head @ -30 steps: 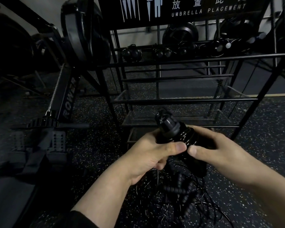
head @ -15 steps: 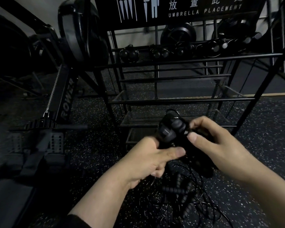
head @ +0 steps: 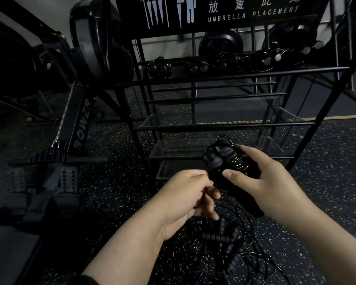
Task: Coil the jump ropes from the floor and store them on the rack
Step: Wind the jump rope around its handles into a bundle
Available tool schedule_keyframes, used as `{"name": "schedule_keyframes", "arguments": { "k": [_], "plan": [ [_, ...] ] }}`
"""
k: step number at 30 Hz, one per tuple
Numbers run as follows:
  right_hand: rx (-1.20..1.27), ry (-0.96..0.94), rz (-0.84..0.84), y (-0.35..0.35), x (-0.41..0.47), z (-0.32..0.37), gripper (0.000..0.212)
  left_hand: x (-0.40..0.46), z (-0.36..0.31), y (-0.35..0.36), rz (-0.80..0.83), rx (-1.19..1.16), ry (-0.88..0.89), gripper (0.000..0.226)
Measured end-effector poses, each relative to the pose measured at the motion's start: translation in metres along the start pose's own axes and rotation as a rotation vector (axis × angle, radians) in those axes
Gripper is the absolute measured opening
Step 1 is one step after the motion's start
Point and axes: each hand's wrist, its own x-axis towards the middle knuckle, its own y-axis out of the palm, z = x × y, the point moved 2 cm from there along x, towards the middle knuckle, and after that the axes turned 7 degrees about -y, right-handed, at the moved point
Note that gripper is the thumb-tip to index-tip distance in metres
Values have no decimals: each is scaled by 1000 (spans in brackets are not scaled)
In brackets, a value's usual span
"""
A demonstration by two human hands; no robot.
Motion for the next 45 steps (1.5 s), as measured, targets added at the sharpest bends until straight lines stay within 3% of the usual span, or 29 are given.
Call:
{"name": "schedule_keyframes", "arguments": {
  "k": [4,7,9,14,18,23,27,33,36,40,45],
  "plan": [
    [-99,-25,-53,7,2,1,73,3,5,7,-112,-93,83,15],
    [-134,-42,-83,10,2,0,74,9,15,10,-227,7,132,60],
    [-157,-35,-92,10,2,-1,76,11,19,13,-254,111,202,74],
    [-141,-17,-78,3,3,-5,81,3,18,19,-226,507,304,68],
    [-187,-74,26,-2,1,-2,89,0,9,7,-294,760,437,58],
    [-88,-91,198,1,-4,2,67,4,2,-8,-489,928,602,51],
    [51,-85,198,5,-8,5,40,2,0,-3,-631,978,698,55],
    [59,-97,175,0,-7,5,33,-10,-8,-1,-349,967,517,72],
    [70,-108,204,0,-6,3,32,-16,-10,-3,-240,924,399,58],
    [88,-119,226,-3,-4,1,27,-14,-12,-13,-152,795,400,60],
    [136,-115,261,-1,-4,6,26,-7,-11,-24,-178,744,436,32]
  ]
}}
